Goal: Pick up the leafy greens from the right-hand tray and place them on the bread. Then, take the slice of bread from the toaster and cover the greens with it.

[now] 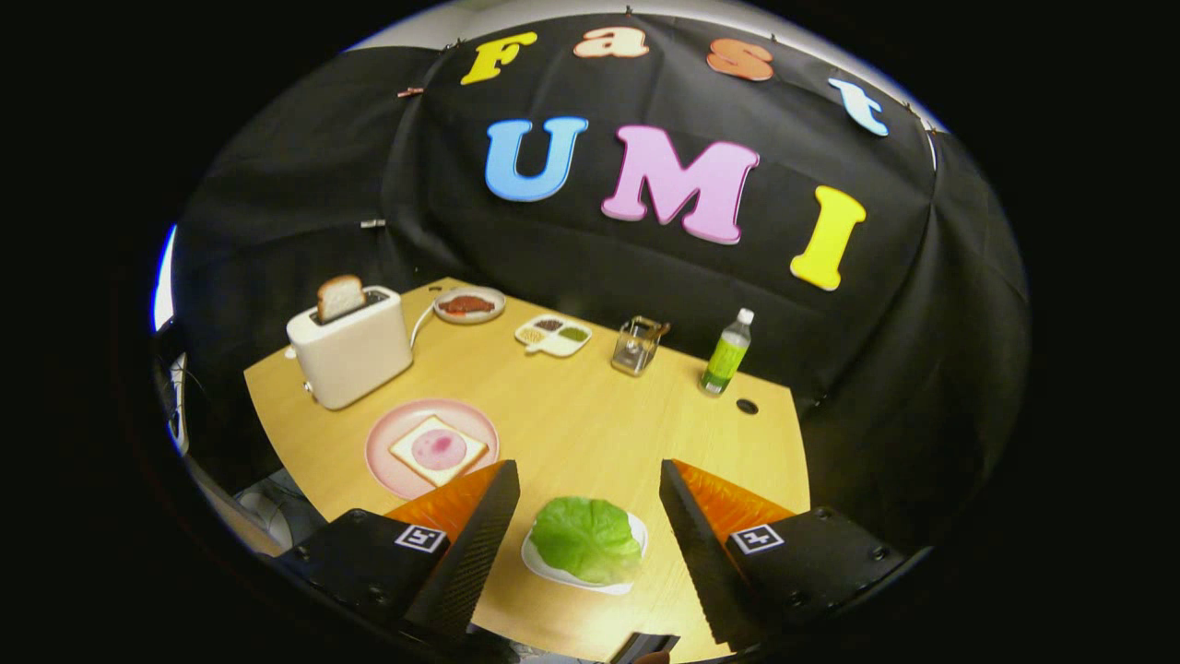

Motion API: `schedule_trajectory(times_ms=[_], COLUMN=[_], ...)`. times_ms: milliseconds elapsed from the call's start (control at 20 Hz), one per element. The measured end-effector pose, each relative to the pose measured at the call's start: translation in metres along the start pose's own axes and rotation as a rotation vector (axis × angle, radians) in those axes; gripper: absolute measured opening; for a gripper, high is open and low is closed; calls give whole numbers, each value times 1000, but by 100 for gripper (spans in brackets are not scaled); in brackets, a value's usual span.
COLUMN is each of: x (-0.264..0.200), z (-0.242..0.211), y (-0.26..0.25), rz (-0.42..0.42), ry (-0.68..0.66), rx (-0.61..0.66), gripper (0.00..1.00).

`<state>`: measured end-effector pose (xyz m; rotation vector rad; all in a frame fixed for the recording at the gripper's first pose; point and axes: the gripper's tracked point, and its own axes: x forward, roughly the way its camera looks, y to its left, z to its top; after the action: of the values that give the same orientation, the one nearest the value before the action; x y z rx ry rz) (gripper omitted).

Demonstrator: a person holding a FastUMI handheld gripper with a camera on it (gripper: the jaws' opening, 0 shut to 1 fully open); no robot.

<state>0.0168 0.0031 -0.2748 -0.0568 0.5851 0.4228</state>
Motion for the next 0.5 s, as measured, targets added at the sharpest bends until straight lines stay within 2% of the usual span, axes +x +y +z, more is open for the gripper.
schedule_trajectory(times_ms=[250, 500], x=[44, 74], z=[-77, -116], y=[-3, -3], rz=[80, 143], ry=[203, 326], rx=[12, -6], gripper=[95, 94])
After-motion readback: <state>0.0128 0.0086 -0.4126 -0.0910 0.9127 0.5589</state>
